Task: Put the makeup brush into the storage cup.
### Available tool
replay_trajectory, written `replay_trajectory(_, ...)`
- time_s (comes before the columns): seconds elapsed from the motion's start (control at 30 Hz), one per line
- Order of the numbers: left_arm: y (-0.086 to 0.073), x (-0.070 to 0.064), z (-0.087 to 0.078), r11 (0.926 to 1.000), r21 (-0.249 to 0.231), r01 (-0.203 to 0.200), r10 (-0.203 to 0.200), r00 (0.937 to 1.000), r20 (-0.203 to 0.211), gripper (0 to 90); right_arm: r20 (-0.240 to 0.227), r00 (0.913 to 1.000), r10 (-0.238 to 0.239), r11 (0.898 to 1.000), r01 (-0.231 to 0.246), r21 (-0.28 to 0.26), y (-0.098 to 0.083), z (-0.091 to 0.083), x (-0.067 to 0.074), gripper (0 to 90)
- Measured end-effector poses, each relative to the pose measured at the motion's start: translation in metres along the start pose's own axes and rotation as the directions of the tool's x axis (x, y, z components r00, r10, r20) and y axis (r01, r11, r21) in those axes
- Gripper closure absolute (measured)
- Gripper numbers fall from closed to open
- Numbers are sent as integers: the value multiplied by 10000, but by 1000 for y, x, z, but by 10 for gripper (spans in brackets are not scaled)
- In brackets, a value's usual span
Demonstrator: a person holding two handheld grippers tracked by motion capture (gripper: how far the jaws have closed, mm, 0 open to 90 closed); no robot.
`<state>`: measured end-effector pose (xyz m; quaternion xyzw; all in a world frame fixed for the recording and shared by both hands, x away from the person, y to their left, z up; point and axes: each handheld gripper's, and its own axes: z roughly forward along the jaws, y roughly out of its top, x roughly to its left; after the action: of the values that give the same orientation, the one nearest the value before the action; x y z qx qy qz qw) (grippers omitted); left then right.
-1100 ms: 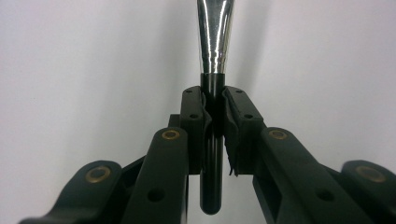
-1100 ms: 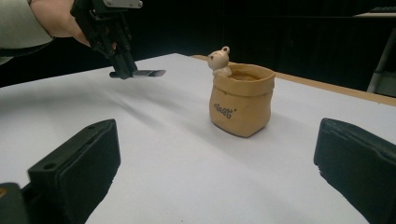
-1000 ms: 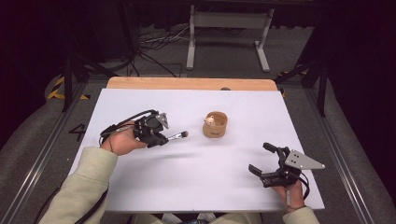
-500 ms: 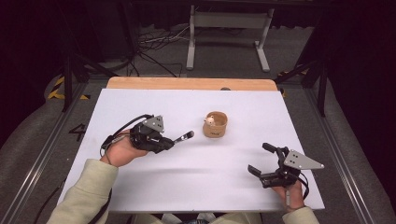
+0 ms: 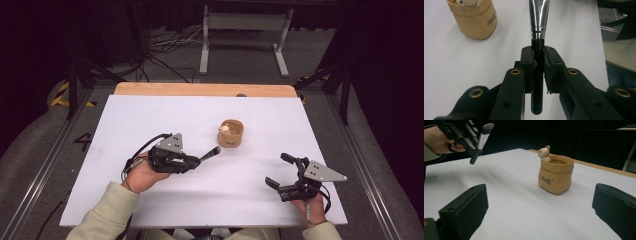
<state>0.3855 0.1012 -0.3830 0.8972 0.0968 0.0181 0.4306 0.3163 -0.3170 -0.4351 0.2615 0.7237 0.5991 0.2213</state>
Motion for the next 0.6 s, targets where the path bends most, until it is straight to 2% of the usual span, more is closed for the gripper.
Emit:
replay_trajectory(0.1,-3,-2,4,9995,-288,96,-95,9999,38,792,5,10000,-38,10000,38,38,0,0,0,5)
replay_trajectory(0.23,-8,-4,11,9963,-795,320,-297,9991,300,791,-3,10000,-37,10000,37,46,0,0,1,5)
replay_trajectory(0.3,-9,-6,14,9963,-840,181,-171,9998,117,791,-17,10000,-68,10000,68,62,1,0,1,5)
replay_trajectory(0.5,-16,-11,16,9911,-1328,122,-101,9998,163,791,-65,9999,-143,9998,144,131,2,0,3,5)
replay_trajectory(0.6,-22,-13,16,9789,-2019,297,-237,9992,320,791,-203,9996,-220,9995,224,204,4,1,6,1)
